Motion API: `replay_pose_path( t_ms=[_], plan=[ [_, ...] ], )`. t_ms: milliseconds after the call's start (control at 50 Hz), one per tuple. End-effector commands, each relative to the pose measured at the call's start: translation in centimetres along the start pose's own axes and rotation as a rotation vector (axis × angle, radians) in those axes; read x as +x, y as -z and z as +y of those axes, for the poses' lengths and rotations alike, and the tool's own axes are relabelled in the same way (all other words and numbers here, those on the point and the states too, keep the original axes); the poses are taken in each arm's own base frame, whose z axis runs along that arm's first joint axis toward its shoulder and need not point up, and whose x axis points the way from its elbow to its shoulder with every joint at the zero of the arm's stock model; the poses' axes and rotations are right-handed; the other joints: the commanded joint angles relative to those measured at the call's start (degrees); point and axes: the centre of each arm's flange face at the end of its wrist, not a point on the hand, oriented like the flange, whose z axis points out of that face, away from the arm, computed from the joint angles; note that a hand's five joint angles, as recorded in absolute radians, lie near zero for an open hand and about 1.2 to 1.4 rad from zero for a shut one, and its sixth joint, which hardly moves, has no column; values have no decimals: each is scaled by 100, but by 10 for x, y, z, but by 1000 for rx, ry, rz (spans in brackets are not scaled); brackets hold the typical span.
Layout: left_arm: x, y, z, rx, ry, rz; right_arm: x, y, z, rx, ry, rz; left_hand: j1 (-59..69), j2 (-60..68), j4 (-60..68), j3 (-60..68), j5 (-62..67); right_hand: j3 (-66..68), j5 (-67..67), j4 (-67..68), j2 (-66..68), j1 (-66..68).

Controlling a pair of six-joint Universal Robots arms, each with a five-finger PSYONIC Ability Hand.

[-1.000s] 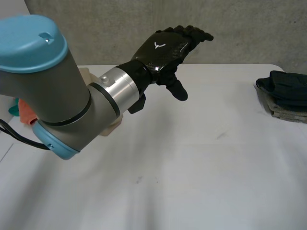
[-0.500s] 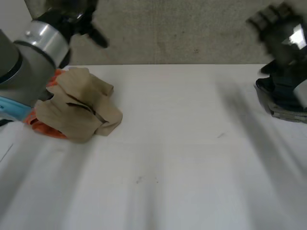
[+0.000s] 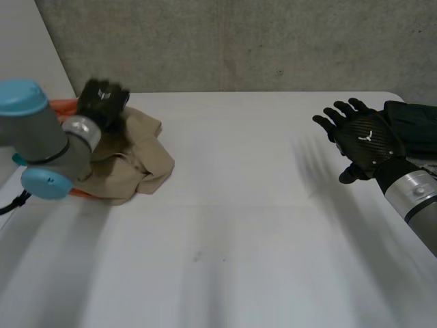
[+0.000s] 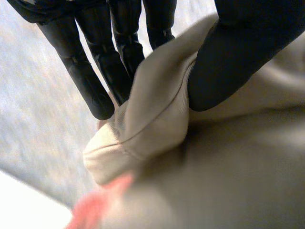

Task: Fold the laundry.

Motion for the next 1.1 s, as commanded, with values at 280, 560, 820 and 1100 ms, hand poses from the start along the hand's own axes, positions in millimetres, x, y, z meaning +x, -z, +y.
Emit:
replay_pose_path(
  t_ms=[280,560,820,1100],
  plan=[
    [166,99,-165,293,555,465,21,10,-13,-72,-15,99,1295,1167,1169,1242,1448,-230,-276,-238,-231,-312],
    [186,125,-159,245,569,528,41,8,-11,-120,-16,167,-5499,-5626,-5625,-5552,-5346,-230,-276,-238,-231,-312],
    [120,158,-131,43,478,313,44,14,-21,-340,-173,21,-5347,-5475,-5473,-5400,-5195,-230,-276,-238,-231,-312],
    [156,217,-78,-216,279,378,10,24,-1,-460,-191,-179,-5347,-5475,-5473,-5400,-5195,-230,-276,-238,-231,-312]
  ],
)
